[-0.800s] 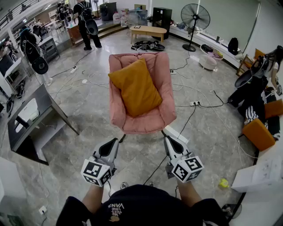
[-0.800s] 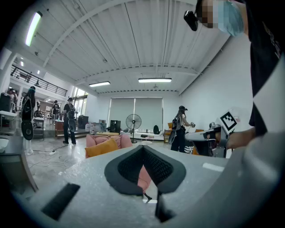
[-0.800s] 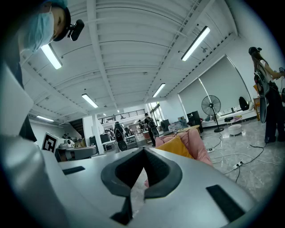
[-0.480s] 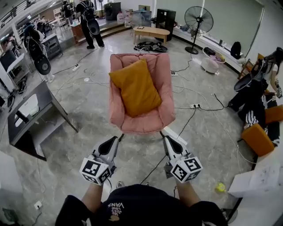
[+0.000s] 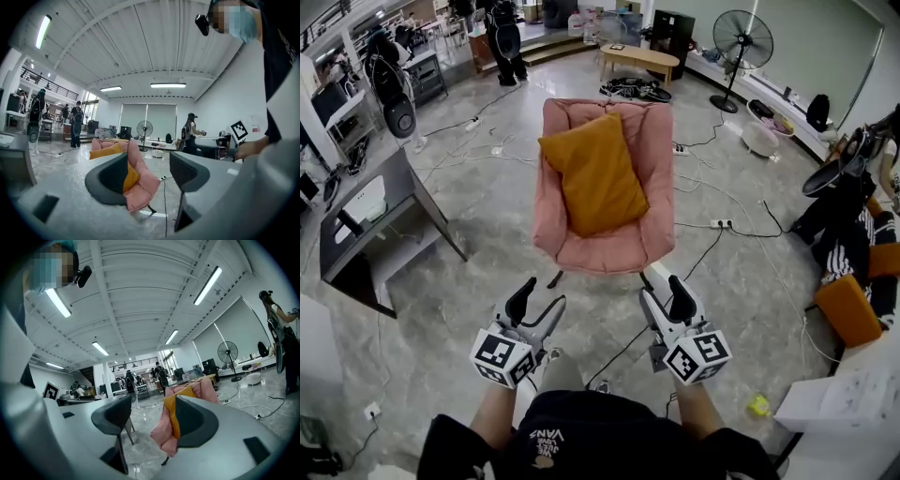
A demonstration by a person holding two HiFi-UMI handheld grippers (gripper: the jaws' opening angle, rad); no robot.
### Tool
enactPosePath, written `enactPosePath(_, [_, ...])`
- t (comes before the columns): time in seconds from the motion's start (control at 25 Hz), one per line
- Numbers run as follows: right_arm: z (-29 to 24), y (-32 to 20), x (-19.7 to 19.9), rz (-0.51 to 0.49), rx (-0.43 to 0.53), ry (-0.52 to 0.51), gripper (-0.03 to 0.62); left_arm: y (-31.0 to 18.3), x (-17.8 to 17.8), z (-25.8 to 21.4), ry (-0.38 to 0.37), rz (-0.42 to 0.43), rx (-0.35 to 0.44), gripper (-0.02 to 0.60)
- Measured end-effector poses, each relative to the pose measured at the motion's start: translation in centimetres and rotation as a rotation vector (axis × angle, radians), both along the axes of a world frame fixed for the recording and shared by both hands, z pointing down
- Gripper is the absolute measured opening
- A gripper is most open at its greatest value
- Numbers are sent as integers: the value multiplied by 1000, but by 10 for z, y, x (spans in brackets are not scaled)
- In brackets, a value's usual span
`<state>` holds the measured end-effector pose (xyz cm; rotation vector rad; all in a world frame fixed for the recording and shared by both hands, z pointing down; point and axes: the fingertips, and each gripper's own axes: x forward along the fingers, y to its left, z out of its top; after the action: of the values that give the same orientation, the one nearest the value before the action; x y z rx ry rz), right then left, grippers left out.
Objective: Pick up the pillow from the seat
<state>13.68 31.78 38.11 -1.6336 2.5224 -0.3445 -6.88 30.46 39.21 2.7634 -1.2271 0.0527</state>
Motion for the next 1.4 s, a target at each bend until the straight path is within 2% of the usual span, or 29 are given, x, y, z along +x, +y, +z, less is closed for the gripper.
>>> enactPosePath(0.32, [12, -52, 3, 33, -26, -4, 284, -56, 4, 12, -5, 35, -19, 284])
enactPosePath(1.04, [9, -240, -39, 160, -34, 7, 284, -270, -43, 13, 0, 136, -31, 284])
enactPosePath(1.4, [26, -279, -47, 231, -79, -9, 284, -327, -54, 28, 12, 178, -67, 284])
